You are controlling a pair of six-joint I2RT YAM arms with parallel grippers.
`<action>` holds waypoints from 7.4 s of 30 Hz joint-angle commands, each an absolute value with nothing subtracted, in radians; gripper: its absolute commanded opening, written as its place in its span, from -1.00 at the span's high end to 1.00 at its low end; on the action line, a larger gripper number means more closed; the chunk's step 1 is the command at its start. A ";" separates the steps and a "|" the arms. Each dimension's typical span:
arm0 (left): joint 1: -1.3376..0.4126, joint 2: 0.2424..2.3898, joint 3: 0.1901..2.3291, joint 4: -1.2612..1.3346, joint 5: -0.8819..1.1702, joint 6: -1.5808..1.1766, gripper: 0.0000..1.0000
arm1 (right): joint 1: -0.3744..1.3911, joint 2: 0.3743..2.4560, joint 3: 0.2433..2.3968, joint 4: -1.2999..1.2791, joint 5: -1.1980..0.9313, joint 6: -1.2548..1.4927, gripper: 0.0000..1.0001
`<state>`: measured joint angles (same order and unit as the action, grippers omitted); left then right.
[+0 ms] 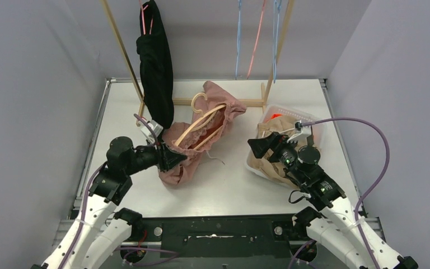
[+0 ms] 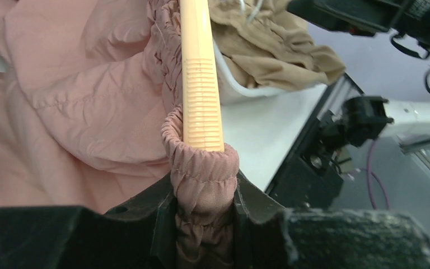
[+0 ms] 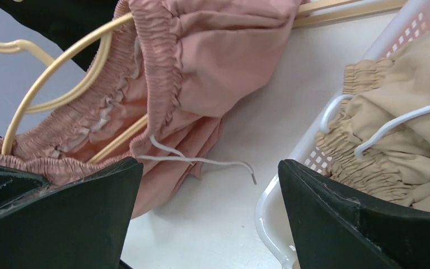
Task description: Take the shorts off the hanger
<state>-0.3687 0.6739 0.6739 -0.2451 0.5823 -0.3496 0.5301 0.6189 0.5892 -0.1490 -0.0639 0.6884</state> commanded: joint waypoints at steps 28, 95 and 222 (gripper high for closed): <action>-0.603 0.497 0.749 -0.543 0.473 -0.453 1.00 | 0.990 1.105 0.971 -0.392 0.638 0.752 -0.57; -0.603 0.230 0.931 -0.781 0.175 -0.399 1.00 | 0.626 1.355 0.960 -0.353 0.379 0.810 0.96; -0.598 0.537 0.686 -0.564 0.100 -0.566 -0.25 | 1.039 1.038 0.763 0.236 0.562 0.846 1.00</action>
